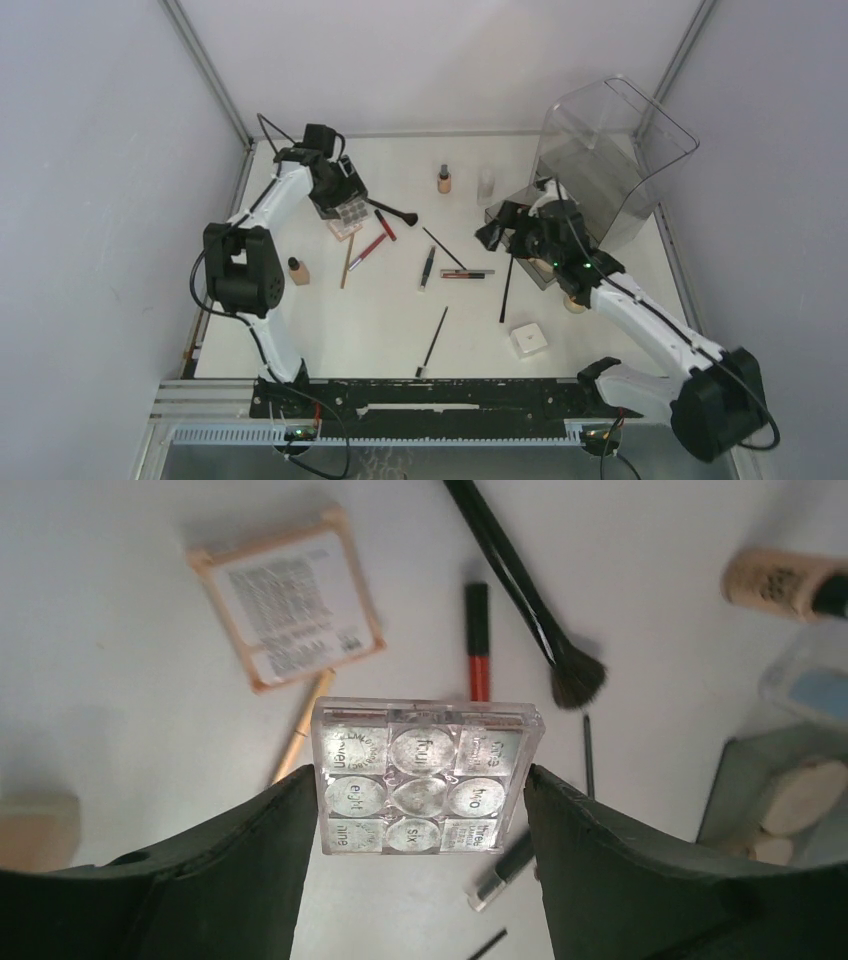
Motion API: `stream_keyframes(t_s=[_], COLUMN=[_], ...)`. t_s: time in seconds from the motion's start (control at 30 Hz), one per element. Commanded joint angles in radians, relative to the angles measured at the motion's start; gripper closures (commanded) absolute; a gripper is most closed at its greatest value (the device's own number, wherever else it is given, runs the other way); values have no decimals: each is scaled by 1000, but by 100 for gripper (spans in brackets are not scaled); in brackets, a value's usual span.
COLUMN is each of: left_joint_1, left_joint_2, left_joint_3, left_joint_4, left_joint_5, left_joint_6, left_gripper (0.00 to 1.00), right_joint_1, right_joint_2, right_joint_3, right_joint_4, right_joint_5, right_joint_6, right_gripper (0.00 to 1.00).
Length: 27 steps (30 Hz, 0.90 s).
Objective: Organize the makeup
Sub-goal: Place the makeup in the drawer.
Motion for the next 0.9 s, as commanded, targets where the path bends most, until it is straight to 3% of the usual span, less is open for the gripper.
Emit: stream_keyframes(t_s=[0.0,0.2,0.47,0.73,0.87], left_joint_1=[-88,-200,-275,-282,-284], left_joint_2=[-152,-217,-256,-288,-298], left_joint_3=[-91,-152,-158,-186,-200], left_joint_4=[95,161,182,185,190], left_joint_5=[73,146,188,180,191], left_joint_6=[-88,-183,-229,-234,-234], left_gripper=[22,23,23,23,23], right_joint_1=[103,144,186,163,164], right_joint_2=[133,353,509,641,697], right_joint_3=[8,40,81,165,211], right_joint_4=[370,626,786,854,857], right_joint_5=[-162,-269,-250,-321,-364], right_joint_6=[141,276,240,283,278], right_gripper=[0,0,3,21,38])
